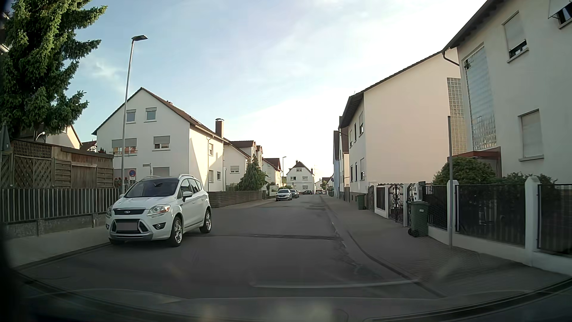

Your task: Follow the waypoints while adhering to traffic rules and regulations

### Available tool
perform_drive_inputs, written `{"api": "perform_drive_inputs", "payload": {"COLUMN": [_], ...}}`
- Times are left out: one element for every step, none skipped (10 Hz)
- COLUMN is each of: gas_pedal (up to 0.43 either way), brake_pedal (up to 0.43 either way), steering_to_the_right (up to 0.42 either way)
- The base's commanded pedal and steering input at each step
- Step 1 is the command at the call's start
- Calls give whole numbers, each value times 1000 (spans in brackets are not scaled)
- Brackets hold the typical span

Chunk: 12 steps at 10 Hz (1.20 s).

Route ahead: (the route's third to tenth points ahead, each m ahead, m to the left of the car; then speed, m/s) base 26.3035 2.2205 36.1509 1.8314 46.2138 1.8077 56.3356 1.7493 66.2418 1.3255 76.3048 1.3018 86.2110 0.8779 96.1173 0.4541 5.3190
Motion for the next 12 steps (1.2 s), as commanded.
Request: {"api": "perform_drive_inputs", "payload": {"gas_pedal": [260,260,260,260,260,260,260,260,260,260,260,260], "brake_pedal": [30,30,30,30,30,30,30,30,30,30,30,30], "steering_to_the_right": [-50,-36,-22,-13,0,9,15,15,15,17,18,17]}}
